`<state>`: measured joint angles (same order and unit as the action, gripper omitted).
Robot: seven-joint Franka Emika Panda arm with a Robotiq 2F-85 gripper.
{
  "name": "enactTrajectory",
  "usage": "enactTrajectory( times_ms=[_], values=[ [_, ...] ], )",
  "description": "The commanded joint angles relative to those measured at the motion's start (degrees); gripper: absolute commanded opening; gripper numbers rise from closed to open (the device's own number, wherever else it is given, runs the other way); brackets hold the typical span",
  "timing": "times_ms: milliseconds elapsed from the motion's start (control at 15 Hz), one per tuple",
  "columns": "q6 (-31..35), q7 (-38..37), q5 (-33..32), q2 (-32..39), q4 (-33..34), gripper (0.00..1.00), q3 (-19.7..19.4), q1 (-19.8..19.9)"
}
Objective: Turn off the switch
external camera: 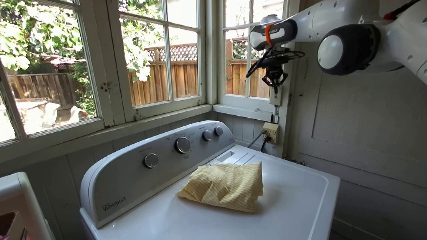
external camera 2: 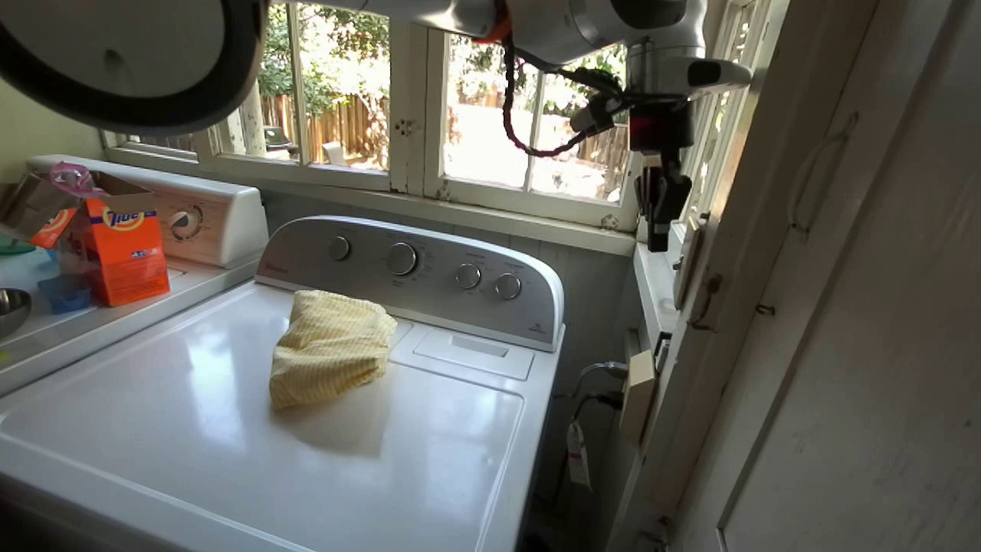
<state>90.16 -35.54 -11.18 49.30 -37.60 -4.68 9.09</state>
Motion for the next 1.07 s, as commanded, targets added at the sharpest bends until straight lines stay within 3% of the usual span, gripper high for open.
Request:
enactTrajectory(
  times_ms=[0,133,800,1000],
  values=[
    [-1.2,12.0,1.1,-5.0,-4.2,0.0,2.2,2.0],
    [-1.2,18.1,1.3,-6.9,-5.7,0.27,3.1,2.7],
    [-6.3,46.6,2.9,-19.3,-20.0,0.99,7.2,8.3],
    [-5.1,55.8,4.4,-23.5,-25.7,1.0,8.3,10.7]
  ],
)
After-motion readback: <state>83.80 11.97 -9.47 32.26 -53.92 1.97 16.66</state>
